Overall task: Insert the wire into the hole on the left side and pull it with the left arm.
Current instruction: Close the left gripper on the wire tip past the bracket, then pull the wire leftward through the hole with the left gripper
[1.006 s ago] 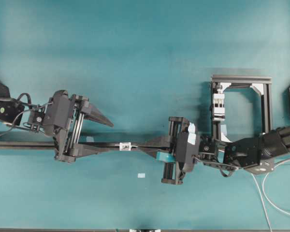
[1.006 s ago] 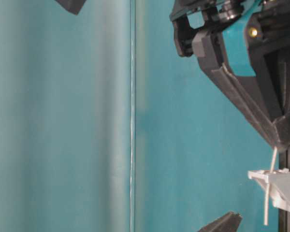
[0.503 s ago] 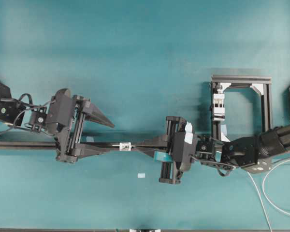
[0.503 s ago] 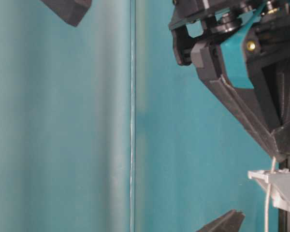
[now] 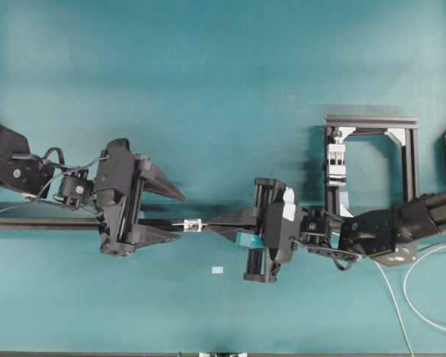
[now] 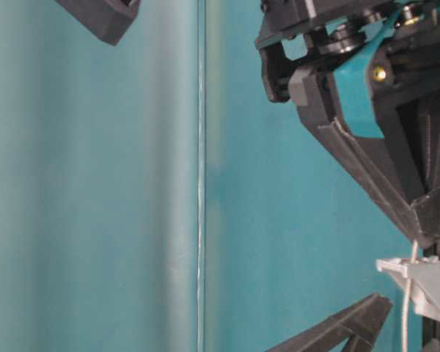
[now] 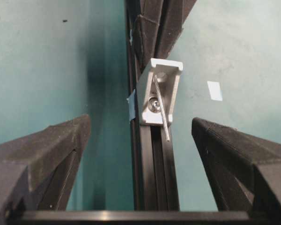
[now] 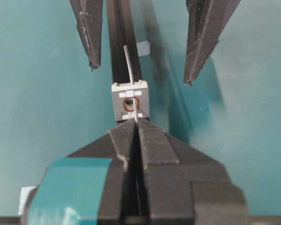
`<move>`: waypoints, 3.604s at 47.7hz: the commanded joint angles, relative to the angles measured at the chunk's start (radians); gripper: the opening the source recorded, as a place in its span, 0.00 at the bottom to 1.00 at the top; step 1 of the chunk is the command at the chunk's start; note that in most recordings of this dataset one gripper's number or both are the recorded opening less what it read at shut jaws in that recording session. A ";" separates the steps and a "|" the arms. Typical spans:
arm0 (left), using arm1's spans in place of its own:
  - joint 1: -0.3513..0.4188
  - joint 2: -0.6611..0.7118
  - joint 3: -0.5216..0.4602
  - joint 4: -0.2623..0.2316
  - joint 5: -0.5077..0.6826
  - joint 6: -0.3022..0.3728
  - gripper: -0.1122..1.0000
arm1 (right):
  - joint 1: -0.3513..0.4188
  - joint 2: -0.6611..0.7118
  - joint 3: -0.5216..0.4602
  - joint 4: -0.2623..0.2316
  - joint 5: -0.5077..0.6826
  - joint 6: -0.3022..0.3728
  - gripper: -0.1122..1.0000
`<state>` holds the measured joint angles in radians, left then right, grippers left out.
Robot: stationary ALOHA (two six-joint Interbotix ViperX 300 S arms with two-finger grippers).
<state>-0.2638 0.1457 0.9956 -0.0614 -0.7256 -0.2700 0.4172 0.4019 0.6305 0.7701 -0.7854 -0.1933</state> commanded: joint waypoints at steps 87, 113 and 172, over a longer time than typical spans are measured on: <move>-0.043 -0.086 -0.005 0.003 0.132 -0.003 0.01 | -0.028 -0.029 0.000 0.006 0.031 0.006 0.76; -0.071 -0.219 0.075 0.003 0.232 -0.034 0.01 | -0.028 -0.031 0.006 0.005 0.040 0.005 0.76; -0.120 -0.388 0.209 0.008 0.337 -0.089 0.01 | -0.028 -0.029 0.006 0.006 0.040 0.003 0.76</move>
<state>-0.3774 -0.2470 1.2241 -0.0598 -0.3866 -0.3590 0.3881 0.3942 0.6381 0.7731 -0.7547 -0.1871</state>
